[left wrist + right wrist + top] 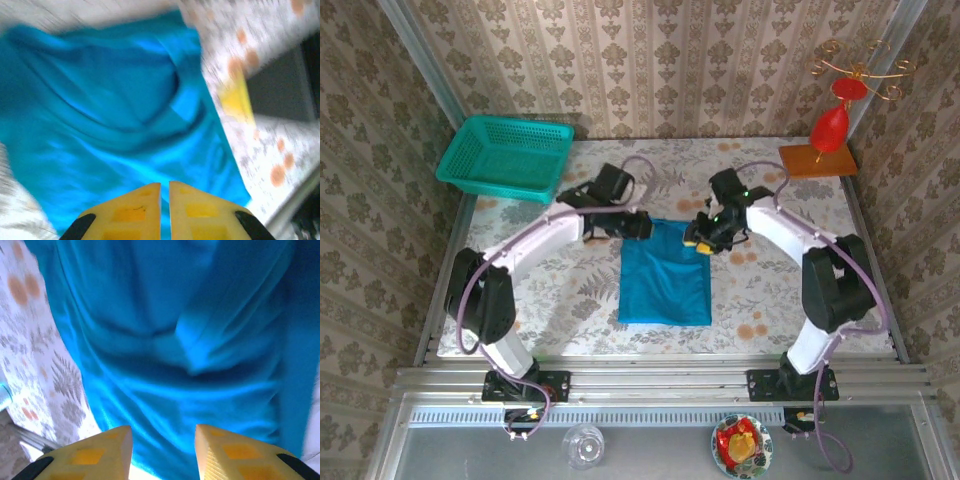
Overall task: Fold the inside-out t-shirt
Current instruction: Rotate the T-shirt at the center of the table.
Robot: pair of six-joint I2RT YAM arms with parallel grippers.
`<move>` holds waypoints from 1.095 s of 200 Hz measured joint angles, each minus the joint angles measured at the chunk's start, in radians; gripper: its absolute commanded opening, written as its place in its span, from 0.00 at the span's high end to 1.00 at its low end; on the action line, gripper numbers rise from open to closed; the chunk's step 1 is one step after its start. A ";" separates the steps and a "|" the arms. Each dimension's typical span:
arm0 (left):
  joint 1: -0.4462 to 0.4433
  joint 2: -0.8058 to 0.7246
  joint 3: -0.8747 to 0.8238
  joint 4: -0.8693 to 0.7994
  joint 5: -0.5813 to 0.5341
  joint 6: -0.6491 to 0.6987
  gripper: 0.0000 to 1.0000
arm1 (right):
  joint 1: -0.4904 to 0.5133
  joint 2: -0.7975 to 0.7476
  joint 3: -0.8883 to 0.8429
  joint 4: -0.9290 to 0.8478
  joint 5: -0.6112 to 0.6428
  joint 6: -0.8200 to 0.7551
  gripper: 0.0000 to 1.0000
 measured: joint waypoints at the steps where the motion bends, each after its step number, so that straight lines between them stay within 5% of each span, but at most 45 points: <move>1: -0.008 0.000 -0.007 0.003 0.000 -0.003 0.89 | -0.005 0.007 0.009 -0.003 -0.002 -0.004 0.61; 40: -0.158 0.092 -0.176 0.063 0.006 -0.128 0.95 | -0.070 0.230 0.254 -0.025 -0.045 -0.103 0.62; 99: -0.114 0.084 -0.267 0.053 -0.051 -0.153 0.95 | -0.118 0.480 0.405 -0.064 -0.101 -0.156 0.62; 133: -0.013 0.031 -0.304 0.031 -0.069 -0.126 0.95 | -0.136 0.406 0.252 -0.022 -0.126 -0.146 0.62; 177: 0.145 0.021 -0.316 -0.011 -0.085 -0.035 0.95 | -0.129 0.146 -0.156 0.103 -0.126 -0.060 0.60; 219: 0.267 0.029 -0.265 -0.081 -0.106 0.053 0.93 | -0.017 -0.095 -0.455 0.198 -0.098 0.079 0.59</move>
